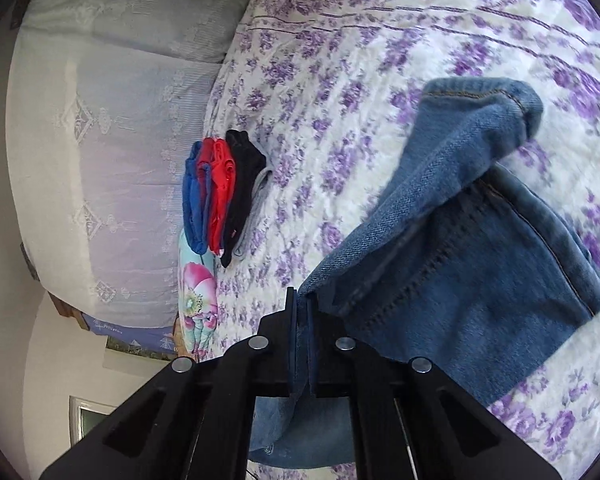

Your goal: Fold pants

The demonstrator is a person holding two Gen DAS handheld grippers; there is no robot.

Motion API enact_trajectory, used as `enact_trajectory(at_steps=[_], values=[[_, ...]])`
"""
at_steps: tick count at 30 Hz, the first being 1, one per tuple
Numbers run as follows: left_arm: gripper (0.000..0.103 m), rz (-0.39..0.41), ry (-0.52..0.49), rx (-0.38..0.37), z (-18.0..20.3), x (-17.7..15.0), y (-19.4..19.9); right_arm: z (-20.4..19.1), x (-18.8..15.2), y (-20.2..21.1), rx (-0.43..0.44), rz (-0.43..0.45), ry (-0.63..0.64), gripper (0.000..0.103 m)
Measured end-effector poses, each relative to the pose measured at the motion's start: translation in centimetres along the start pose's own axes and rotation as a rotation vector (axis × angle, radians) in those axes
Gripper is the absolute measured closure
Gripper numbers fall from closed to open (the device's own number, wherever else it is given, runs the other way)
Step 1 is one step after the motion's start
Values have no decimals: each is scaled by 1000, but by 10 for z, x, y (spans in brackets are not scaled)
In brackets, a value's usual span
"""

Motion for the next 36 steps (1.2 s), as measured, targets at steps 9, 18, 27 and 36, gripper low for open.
enact_trajectory(at_steps=[9,18,27,36], values=[[103,132,-68,-7,83,82,-35,-27,121,-97,-96,65,161,95],[38,-16,-192,10,60,6,-39,-24,92,-72,-143,42,183,62],[38,-128,-103,46,-7,-20,-44,-8,31,-41,-172,-40,146,52],[38,-252,-55,112,-69,-53,-43,-5,6,-30,-193,-72,120,44]])
Point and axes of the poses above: each gripper's, at about its wrist camera, not at the fingertips, and y roughly against the way its jaws point, z to its right, x to its top, the point moved 7 cm from there along -y, roughly the way its jaws point, and after that the axes turned 13 degrees about y, right-handed, at the moved point
